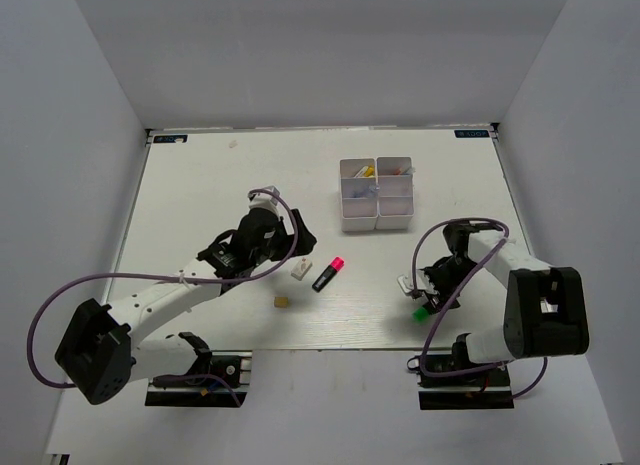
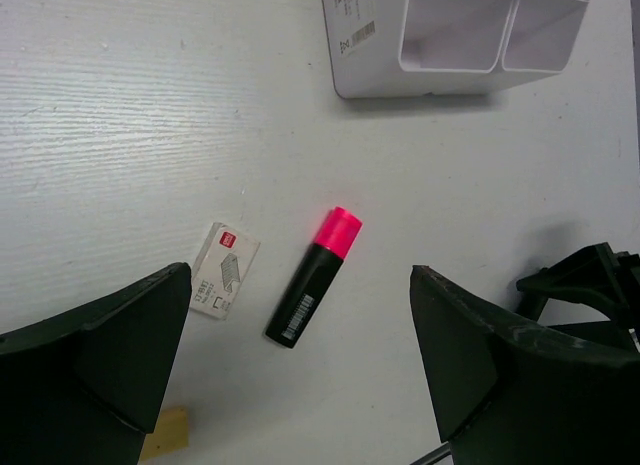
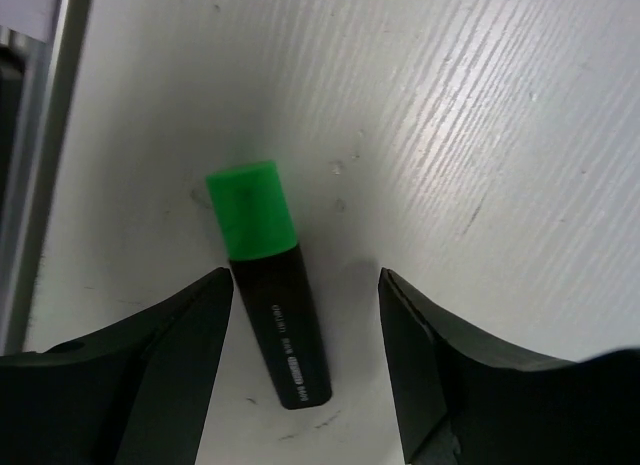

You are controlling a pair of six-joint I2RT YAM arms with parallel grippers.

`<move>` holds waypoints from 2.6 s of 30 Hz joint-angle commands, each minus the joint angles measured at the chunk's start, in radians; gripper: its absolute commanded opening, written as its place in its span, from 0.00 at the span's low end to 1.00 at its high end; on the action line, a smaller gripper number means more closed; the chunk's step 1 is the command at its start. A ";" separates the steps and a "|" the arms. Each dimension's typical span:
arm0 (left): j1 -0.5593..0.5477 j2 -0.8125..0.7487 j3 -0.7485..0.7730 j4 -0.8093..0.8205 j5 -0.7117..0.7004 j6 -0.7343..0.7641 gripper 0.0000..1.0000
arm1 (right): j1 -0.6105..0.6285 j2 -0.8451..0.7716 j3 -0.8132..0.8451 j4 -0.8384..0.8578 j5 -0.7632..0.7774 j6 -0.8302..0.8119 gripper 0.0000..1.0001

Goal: Sort the stationery into containers
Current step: Pick up the pen from the center of the board, then place the pen in the storage box.

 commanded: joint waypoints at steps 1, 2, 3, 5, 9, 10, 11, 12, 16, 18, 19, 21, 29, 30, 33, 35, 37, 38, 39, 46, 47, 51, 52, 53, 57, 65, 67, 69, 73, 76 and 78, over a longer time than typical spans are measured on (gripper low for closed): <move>-0.006 -0.035 0.022 -0.045 -0.031 -0.014 1.00 | 0.030 -0.025 -0.021 0.089 0.026 -0.094 0.66; -0.006 -0.044 0.022 -0.045 -0.031 -0.014 1.00 | 0.054 -0.030 -0.029 0.115 0.042 -0.081 0.66; -0.006 -0.044 0.022 -0.045 -0.031 -0.014 1.00 | 0.063 -0.033 -0.029 0.118 0.047 -0.074 0.66; -0.006 -0.044 0.022 -0.045 -0.031 -0.014 1.00 | 0.096 -0.037 -0.036 0.126 0.081 -0.057 0.66; -0.006 -0.044 0.022 -0.045 -0.031 -0.014 1.00 | 0.128 -0.046 -0.041 0.110 0.135 -0.052 0.64; -0.006 -0.044 0.022 -0.045 -0.031 -0.014 1.00 | 0.133 -0.046 -0.039 0.107 0.145 -0.049 0.62; -0.006 -0.044 0.022 -0.045 -0.031 -0.014 1.00 | 0.134 -0.048 -0.041 0.116 0.156 -0.038 0.62; -0.006 -0.044 0.022 -0.045 -0.031 -0.014 1.00 | 0.145 -0.049 -0.045 0.124 0.164 -0.031 0.61; -0.006 -0.044 0.022 -0.045 -0.031 -0.014 1.00 | 0.174 -0.048 -0.088 0.184 0.234 0.052 0.53; -0.006 -0.034 0.032 -0.045 -0.031 -0.014 1.00 | 0.189 -0.048 -0.105 0.231 0.247 0.077 0.46; -0.006 -0.033 0.041 -0.045 -0.031 -0.005 1.00 | 0.191 -0.049 -0.113 0.253 0.248 0.107 0.43; -0.006 -0.024 0.041 -0.054 -0.031 -0.004 1.00 | 0.202 -0.057 -0.116 0.273 0.230 0.135 0.37; -0.006 0.003 0.064 -0.054 0.009 0.015 1.00 | 0.219 -0.083 -0.092 0.409 0.107 0.350 0.11; -0.006 0.012 0.077 -0.054 0.009 0.038 1.00 | 0.214 -0.083 -0.072 0.416 0.033 0.424 0.08; -0.006 0.037 0.101 -0.065 0.044 0.071 1.00 | 0.185 -0.068 0.097 0.422 -0.142 0.640 0.07; -0.006 0.046 0.101 -0.065 0.070 0.083 1.00 | 0.163 -0.054 0.155 0.439 -0.209 0.764 0.05; -0.006 0.056 0.111 -0.065 0.079 0.094 1.00 | 0.156 -0.048 0.243 0.478 -0.299 0.892 0.03; -0.006 0.065 0.111 -0.065 0.079 0.094 1.00 | 0.148 -0.042 0.258 0.516 -0.310 0.920 0.02; -0.006 0.065 0.120 -0.065 0.088 0.094 1.00 | 0.146 -0.042 0.299 0.556 -0.335 0.969 0.02; -0.006 0.085 0.111 -0.044 0.128 0.103 0.99 | 0.100 0.064 0.476 0.771 -0.445 1.294 0.00; -0.006 0.085 0.111 -0.044 0.128 0.103 0.99 | 0.094 0.078 0.490 0.814 -0.460 1.345 0.02; -0.015 0.094 0.121 -0.044 0.157 0.123 0.97 | 0.071 0.188 0.551 0.955 -0.513 1.453 0.02; -0.015 0.103 0.130 -0.053 0.157 0.134 0.97 | 0.073 0.202 0.585 0.965 -0.513 1.448 0.02; -0.015 0.103 0.139 -0.053 0.157 0.134 0.96 | 0.070 0.226 0.596 0.983 -0.513 1.447 0.02; -0.015 0.114 0.148 -0.062 0.199 0.167 0.93 | 0.048 0.303 0.672 1.011 -0.519 1.436 0.02; -0.015 0.175 0.222 -0.071 0.280 0.269 0.88 | 0.019 0.388 0.685 1.029 -0.530 1.382 0.04; -0.015 0.201 0.246 -0.083 0.291 0.284 0.88 | 0.016 0.401 0.683 1.020 -0.527 1.358 0.06; -0.025 0.212 0.255 -0.094 0.291 0.295 0.88 | 0.014 0.411 0.674 1.023 -0.519 1.341 0.07; -0.025 0.223 0.265 -0.094 0.291 0.304 0.88 | 0.004 0.431 0.674 1.022 -0.496 1.335 0.23; -0.034 0.247 0.274 -0.094 0.300 0.313 0.88 | -0.002 0.441 0.674 1.005 -0.481 1.326 0.36; -0.043 0.261 0.285 -0.094 0.309 0.324 0.88 | -0.005 0.444 0.676 0.995 -0.476 1.316 0.42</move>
